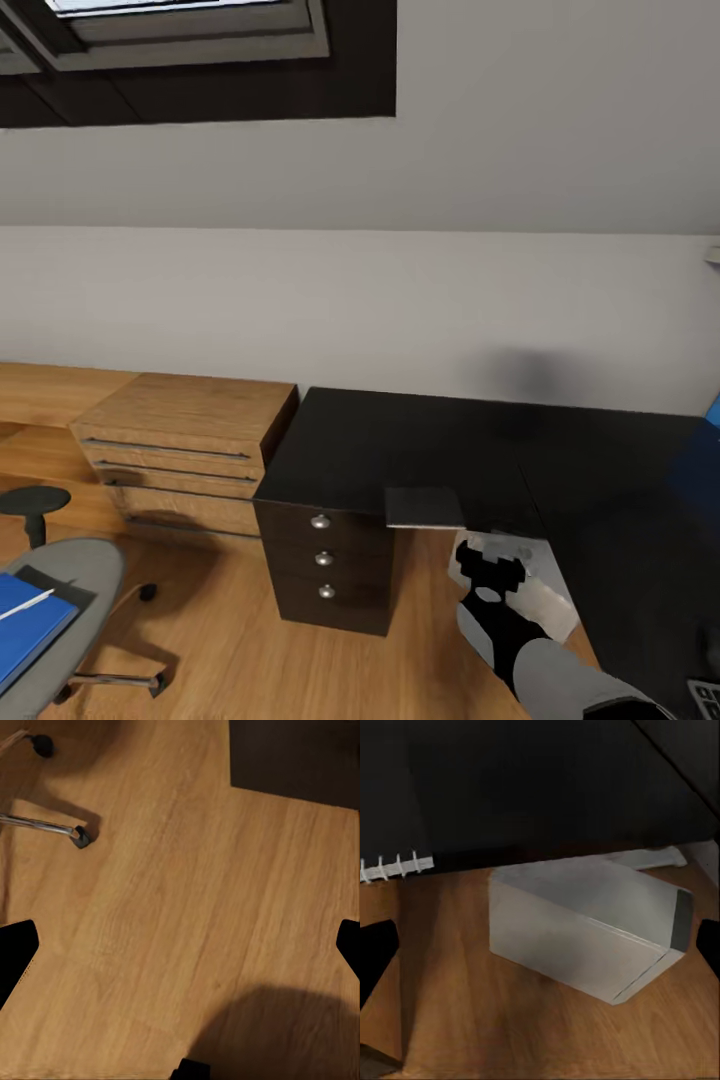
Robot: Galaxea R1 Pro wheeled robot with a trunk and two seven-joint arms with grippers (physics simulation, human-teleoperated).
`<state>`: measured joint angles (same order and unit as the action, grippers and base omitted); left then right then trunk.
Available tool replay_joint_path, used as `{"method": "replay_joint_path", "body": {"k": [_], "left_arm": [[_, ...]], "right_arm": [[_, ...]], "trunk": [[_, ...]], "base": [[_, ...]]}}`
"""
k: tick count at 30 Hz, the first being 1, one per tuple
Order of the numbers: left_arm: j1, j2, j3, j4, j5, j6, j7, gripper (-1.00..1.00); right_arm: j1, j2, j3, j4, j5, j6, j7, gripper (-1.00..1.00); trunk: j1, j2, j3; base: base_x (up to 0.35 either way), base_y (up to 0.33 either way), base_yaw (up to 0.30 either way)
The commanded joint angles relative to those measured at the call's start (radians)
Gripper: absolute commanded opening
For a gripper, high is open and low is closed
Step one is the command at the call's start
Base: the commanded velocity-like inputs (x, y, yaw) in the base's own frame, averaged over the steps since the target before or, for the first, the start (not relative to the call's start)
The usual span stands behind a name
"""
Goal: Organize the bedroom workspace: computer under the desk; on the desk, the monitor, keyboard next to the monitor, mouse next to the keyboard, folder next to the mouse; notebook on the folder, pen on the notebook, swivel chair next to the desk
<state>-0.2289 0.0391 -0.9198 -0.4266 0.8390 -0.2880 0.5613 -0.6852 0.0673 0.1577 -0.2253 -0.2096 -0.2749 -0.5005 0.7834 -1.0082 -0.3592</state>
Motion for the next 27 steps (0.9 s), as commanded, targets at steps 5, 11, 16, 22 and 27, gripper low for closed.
{"method": "replay_joint_path", "body": {"k": [5, 11, 16, 22, 27], "left_arm": [[-0.001, 0.000, -0.011, 0.019, 0.009, -0.006, 0.005, 1.00], [-0.001, -0.001, -0.011, 0.026, 0.008, -0.005, 0.005, 1.00], [-0.001, -0.001, -0.010, 0.026, 0.009, -0.006, 0.005, 1.00], [-0.001, -0.002, -0.010, 0.026, 0.008, -0.008, 0.005, 1.00], [-0.001, -0.002, -0.012, 0.026, 0.005, -0.008, 0.005, 1.00]], "right_arm": [[0.015, 0.041, 0.009, 0.128, 0.015, -0.128, -0.004, 1.00], [0.096, 0.056, 0.007, 0.238, 0.020, -0.246, 0.004, 1.00], [0.161, 0.028, 0.007, 0.247, 0.008, -0.272, 0.075, 1.00], [0.178, 0.020, 0.006, 0.248, -0.007, -0.281, 0.163, 1.00], [0.198, 0.010, 0.006, 0.247, -0.002, -0.282, 0.177, 1.00]], "trunk": [[0.000, -0.001, -0.001], [0.000, -0.001, -0.001], [0.000, -0.001, -0.001], [0.000, -0.001, -0.001], [0.000, -0.001, -0.001]], "base": [[0.000, 0.000, 0.278], [0.000, 0.000, 0.278], [0.000, 0.000, 0.279], [0.000, 0.000, 0.155], [0.000, 0.000, 0.010]]}}
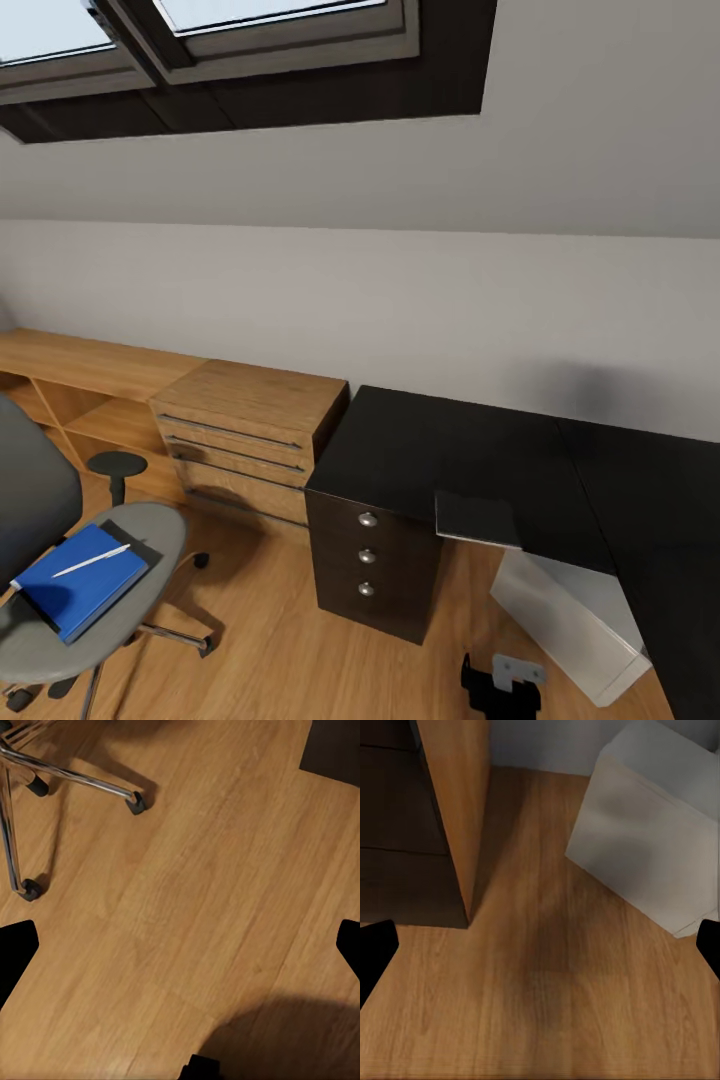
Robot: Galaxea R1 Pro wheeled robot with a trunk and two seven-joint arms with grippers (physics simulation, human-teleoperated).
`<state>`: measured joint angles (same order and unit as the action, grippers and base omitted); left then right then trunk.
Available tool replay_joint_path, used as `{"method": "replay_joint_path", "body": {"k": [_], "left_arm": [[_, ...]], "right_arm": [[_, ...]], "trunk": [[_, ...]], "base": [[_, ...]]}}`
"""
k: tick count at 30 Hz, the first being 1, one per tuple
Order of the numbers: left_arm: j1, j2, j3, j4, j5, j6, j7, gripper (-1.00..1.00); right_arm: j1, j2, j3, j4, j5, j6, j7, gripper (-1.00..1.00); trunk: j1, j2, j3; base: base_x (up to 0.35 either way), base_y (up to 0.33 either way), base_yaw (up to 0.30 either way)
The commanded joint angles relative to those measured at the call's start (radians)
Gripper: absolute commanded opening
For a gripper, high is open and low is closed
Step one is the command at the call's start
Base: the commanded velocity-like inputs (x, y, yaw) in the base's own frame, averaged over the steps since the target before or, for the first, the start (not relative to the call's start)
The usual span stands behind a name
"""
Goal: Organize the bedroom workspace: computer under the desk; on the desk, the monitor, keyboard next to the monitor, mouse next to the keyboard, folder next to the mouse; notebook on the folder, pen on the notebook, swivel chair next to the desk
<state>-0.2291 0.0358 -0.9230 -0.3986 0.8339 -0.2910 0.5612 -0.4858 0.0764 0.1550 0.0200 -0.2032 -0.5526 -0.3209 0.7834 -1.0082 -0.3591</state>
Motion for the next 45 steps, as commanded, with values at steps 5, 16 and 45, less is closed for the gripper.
{"method": "replay_joint_path", "body": {"k": [5, 16, 45], "left_arm": [[-0.001, 0.001, -0.008, -0.002, 0.011, -0.005, 0.005, 1.00], [-0.001, 0.001, -0.008, -0.002, 0.013, -0.005, 0.005, 1.00], [-0.001, 0.003, -0.001, -0.002, 0.020, -0.002, 0.006, 1.00]], "right_arm": [[0.001, -0.002, 0.009, 0.002, -0.010, -0.005, -0.001, 1.00], [0.001, 0.002, 0.010, 0.002, -0.016, -0.011, -0.001, 1.00], [0.001, 0.010, 0.014, 0.003, -0.004, -0.025, -0.001, 1.00]], "trunk": [[0.000, -0.001, -0.001], [0.000, -0.001, -0.001], [0.000, -0.001, -0.022]], "base": [[0.000, 0.000, 0.001], [-0.039, 0.050, 0.170], [-0.121, 0.226, 0.231]]}}
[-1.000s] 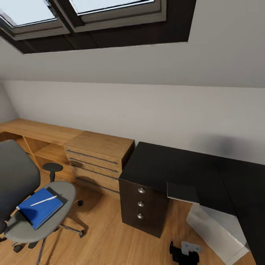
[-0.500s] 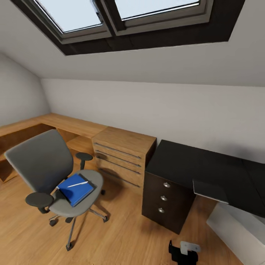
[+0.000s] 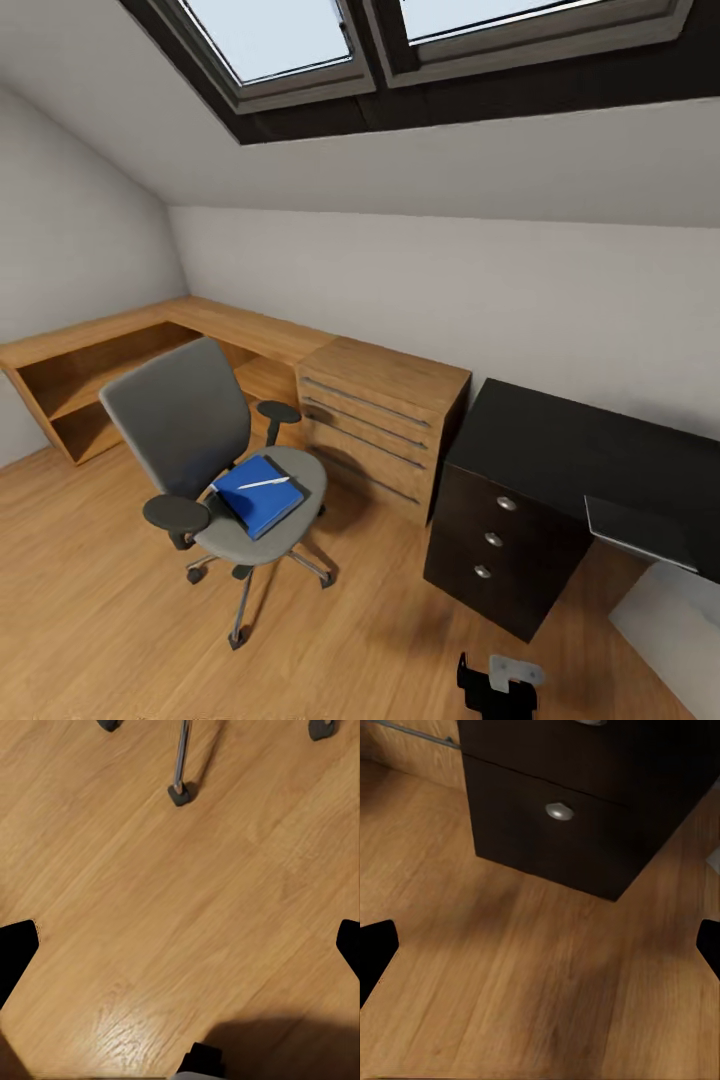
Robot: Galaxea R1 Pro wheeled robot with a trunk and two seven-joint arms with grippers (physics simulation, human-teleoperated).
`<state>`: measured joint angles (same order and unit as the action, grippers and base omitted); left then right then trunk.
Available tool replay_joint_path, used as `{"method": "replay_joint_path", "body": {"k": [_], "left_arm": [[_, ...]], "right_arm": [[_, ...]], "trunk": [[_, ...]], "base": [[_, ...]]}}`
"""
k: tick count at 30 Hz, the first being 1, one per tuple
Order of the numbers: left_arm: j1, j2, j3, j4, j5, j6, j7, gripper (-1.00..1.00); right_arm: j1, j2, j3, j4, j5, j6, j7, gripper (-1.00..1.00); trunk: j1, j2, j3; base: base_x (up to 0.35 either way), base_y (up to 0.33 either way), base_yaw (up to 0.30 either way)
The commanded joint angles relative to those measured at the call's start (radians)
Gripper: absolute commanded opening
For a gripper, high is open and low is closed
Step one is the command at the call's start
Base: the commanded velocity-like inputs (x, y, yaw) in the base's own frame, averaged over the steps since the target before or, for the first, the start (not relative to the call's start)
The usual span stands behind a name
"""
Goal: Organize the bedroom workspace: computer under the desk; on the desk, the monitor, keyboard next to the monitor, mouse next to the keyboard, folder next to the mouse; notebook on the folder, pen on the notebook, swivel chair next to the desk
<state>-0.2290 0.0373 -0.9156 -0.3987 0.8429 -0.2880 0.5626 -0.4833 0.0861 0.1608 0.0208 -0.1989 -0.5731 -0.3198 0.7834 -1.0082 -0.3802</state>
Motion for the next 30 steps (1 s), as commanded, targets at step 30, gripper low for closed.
{"method": "replay_joint_path", "body": {"k": [30], "left_arm": [[-0.001, 0.003, -0.001, 0.003, 0.016, -0.005, 0.005, 1.00]], "right_arm": [[0.019, 0.024, 0.005, 0.003, 0.123, -0.109, -0.012, 1.00]], "trunk": [[0.000, -0.001, -0.029]], "base": [[0.000, 0.001, 0.224]]}}
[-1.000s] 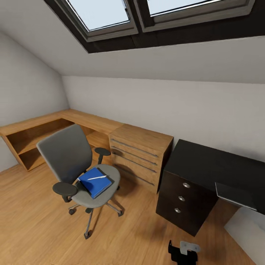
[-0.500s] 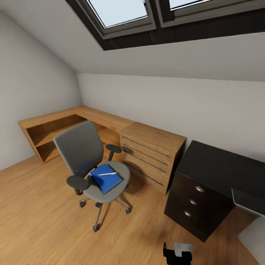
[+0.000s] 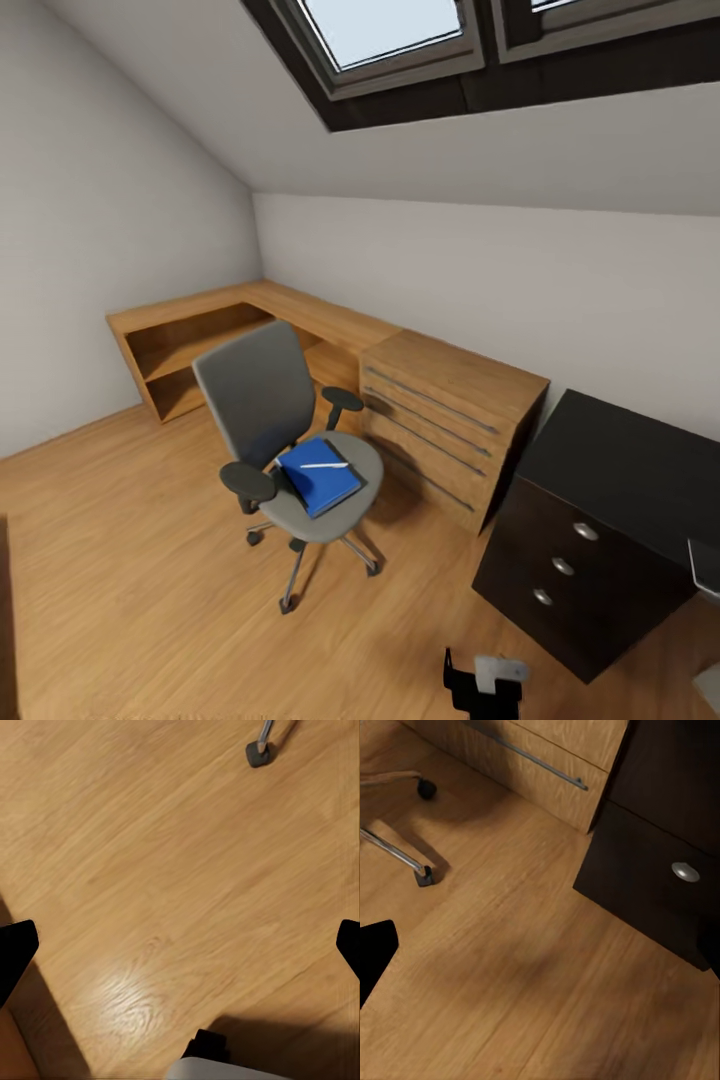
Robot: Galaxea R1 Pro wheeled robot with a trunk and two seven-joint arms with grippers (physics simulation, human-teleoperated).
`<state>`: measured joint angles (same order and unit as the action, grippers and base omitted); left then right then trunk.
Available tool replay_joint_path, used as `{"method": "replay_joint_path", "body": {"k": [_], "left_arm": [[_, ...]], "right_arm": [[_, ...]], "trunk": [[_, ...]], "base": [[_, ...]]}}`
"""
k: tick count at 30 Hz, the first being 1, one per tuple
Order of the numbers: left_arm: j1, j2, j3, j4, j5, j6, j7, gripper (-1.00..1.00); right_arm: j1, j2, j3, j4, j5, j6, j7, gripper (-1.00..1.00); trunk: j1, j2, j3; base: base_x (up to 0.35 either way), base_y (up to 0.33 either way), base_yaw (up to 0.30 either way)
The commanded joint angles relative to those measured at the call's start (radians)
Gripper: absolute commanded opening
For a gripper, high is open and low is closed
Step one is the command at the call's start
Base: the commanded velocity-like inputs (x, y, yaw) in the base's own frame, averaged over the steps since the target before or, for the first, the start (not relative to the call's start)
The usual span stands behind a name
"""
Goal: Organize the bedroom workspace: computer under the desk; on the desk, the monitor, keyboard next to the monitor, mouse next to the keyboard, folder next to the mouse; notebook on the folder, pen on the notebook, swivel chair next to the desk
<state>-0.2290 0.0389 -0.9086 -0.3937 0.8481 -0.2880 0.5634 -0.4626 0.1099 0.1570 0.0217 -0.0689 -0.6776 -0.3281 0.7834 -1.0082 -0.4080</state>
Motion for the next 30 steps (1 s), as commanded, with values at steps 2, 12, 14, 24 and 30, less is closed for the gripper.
{"method": "replay_joint_path", "body": {"k": [2, 12, 14, 24, 30], "left_arm": [[-0.001, 0.001, -0.008, -0.002, 0.011, -0.005, 0.005, 1.00], [-0.001, 0.002, -0.007, -0.002, 0.019, -0.007, 0.006, 1.00], [-0.001, 0.003, -0.003, -0.002, 0.020, -0.008, 0.006, 1.00], [-0.001, 0.008, 0.143, -0.002, 0.020, -0.006, 0.004, 1.00], [-0.001, 0.008, 0.271, -0.002, 0.015, -0.008, 0.002, 1.00]], "right_arm": [[0.001, 0.000, 0.009, 0.003, -0.008, -0.027, -0.004, 1.00], [0.012, 0.002, 0.009, 0.003, -0.011, -0.090, -0.024, 1.00], [0.013, 0.002, 0.009, 0.003, -0.011, -0.099, -0.031, 1.00], [0.020, 0.003, 0.010, 0.003, -0.010, -0.167, -0.085, 1.00], [0.021, 0.004, 0.010, 0.003, -0.008, -0.169, -0.088, 1.00]], "trunk": [[0.000, -0.001, -0.001], [0.000, -0.001, -0.002], [0.000, -0.001, -0.002], [0.000, -0.001, -0.002], [0.000, -0.001, -0.002]], "base": [[0.000, 0.000, 0.264], [0.000, 0.000, 0.279], [0.033, 0.000, 0.285], [0.282, 0.000, 0.286], [0.135, 0.000, 0.286]]}}
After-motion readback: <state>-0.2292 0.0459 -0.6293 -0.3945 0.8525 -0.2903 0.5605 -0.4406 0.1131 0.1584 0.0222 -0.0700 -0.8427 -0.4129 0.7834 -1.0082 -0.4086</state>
